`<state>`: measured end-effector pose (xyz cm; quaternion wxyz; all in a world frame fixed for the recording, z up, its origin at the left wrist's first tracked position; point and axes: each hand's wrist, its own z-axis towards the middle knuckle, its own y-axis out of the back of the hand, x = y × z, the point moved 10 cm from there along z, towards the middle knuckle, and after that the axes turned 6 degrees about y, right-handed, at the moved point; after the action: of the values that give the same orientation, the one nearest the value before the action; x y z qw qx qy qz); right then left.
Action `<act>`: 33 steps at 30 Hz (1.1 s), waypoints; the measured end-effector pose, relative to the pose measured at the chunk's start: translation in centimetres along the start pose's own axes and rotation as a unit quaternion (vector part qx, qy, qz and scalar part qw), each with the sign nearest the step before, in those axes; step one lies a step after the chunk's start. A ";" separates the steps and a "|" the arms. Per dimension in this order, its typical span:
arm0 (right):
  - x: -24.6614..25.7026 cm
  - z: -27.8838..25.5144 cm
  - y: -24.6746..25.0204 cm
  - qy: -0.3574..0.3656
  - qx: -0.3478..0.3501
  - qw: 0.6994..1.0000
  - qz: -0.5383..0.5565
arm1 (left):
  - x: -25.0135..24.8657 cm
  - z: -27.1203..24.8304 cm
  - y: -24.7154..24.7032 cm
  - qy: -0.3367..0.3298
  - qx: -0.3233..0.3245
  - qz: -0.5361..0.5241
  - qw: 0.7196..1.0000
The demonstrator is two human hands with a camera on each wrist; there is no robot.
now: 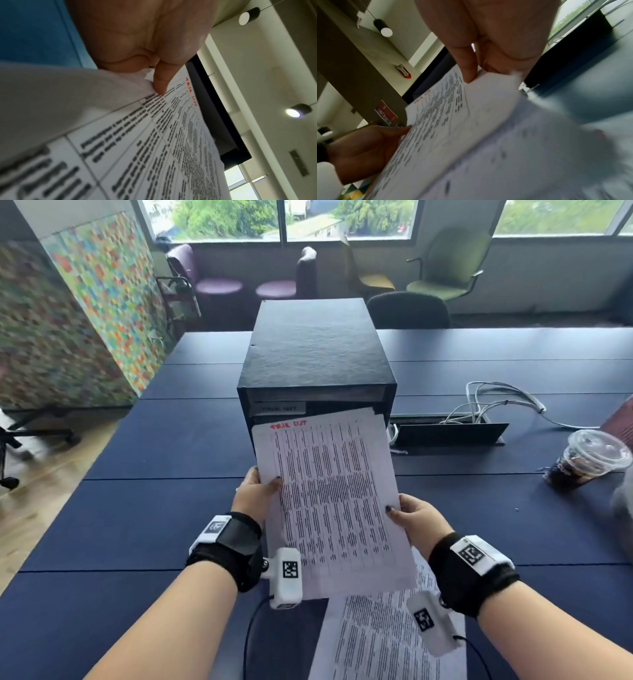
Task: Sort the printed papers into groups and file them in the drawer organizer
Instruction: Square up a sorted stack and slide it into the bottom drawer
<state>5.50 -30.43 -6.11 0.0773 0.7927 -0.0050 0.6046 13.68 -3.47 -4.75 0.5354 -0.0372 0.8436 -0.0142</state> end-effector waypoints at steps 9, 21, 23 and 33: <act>6.0 3.1 -0.5 0.031 -0.079 0.994 0.065 | -5.0 2.0 0.6 -0.012 0.016 0.016 1.000; 11.3 6.9 -0.7 0.040 -0.118 0.990 0.069 | -5.0 1.4 -0.2 0.042 0.097 0.116 0.988; 10.0 6.0 -1.3 -0.023 -0.068 0.997 0.015 | -6.2 2.0 -0.3 0.027 0.082 0.115 0.990; 9.2 6.8 -2.0 -0.088 -0.051 0.974 0.202 | -8.6 3.4 -1.5 0.045 0.046 0.013 0.998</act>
<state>14.72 -28.54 0.73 -0.0068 0.8207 -0.2026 0.5342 20.53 -4.23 1.68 0.4986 -0.0008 0.8655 -0.0476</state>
